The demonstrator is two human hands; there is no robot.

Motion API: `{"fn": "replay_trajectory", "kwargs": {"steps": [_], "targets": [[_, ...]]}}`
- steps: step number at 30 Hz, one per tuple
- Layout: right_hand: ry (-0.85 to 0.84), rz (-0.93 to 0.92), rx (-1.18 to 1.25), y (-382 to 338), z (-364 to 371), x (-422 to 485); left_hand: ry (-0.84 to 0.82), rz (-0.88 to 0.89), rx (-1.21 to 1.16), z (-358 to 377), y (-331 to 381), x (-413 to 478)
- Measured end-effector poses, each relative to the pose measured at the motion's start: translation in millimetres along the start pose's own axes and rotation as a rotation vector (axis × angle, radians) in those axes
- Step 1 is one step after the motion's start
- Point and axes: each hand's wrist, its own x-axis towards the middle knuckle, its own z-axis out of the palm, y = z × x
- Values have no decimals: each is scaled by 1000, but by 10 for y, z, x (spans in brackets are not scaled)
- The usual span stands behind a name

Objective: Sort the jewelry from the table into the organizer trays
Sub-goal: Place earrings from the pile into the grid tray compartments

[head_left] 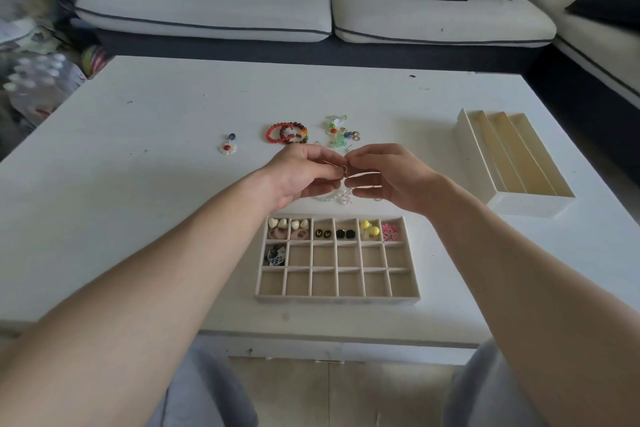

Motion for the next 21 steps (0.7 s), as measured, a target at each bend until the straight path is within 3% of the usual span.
{"fn": "replay_trajectory", "kwargs": {"steps": [21], "targets": [[-177,65,-436,140,679,-249,-2,-130,390,-381,-251,-619]]}}
